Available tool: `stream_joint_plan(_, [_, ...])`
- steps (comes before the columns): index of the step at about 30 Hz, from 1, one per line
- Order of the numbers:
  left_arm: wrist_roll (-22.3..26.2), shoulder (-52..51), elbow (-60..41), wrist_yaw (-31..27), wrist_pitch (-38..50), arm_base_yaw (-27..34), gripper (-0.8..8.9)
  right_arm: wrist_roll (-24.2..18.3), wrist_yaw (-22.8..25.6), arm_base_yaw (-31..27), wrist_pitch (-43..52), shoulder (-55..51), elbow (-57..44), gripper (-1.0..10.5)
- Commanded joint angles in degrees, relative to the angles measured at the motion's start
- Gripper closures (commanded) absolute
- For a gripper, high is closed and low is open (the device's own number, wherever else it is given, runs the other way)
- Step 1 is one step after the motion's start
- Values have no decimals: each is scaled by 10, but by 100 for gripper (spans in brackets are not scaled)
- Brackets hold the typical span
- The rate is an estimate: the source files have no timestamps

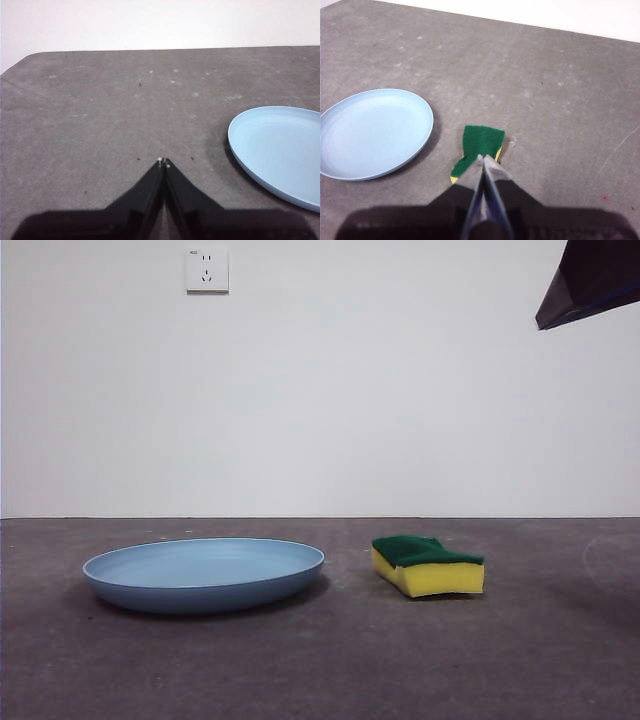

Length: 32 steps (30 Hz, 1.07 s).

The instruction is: Pick up the plate,pick up the cloth,clean the plate with the cloth

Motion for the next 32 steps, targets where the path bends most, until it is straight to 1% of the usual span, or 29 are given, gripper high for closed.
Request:
stream_joint_plan(1, [-3, -2, -8, -1, 2, 2, 816, 5, 2, 0, 5, -1, -2, 946])
stream_joint_plan(11, [-3, -2, -8, -1, 2, 2, 816, 5, 2, 0, 5, -1, -2, 946])
stream_joint_plan(15, [-3, -2, -8, -1, 2, 2, 816, -1, 2, 0, 5, -3, -2, 946])
stream_joint_plan(16, [-3, -2, -8, -1, 2, 2, 816, -10, 2, 0, 5, -6, -2, 946])
stream_joint_plan(18, [-3, -2, -8, -1, 2, 2, 816, -43, 3, -12, 3, -21, -2, 946])
stream_joint_plan(19, [-3, -2, -8, -1, 2, 2, 816, -56, -2, -27, 2, -32, -2, 946])
stream_joint_plan(21, [-3, -2, -8, -1, 2, 2, 816, -62, -25, -62, -3, -48, -3, 946])
stream_joint_plan(24, [-3, -2, -8, -1, 2, 2, 816, -62, -99, -146, -20, -85, -6, 946])
stream_joint_plan(26, [-3, -2, -8, -1, 2, 2, 816, -64, -155, -212, -30, -116, -12, 946])
stream_joint_plan(27, [-3, -2, -8, -1, 2, 2, 816, -68, -171, -236, -30, -128, -16, 946])
stream_joint_plan(28, [-3, -2, -8, -2, 2, 2, 816, -77, -196, -276, -28, -150, -24, 946])
stream_joint_plan(32, [-3, -2, -8, -2, 2, 2, 816, -96, -228, -361, -24, -208, -58, 946])
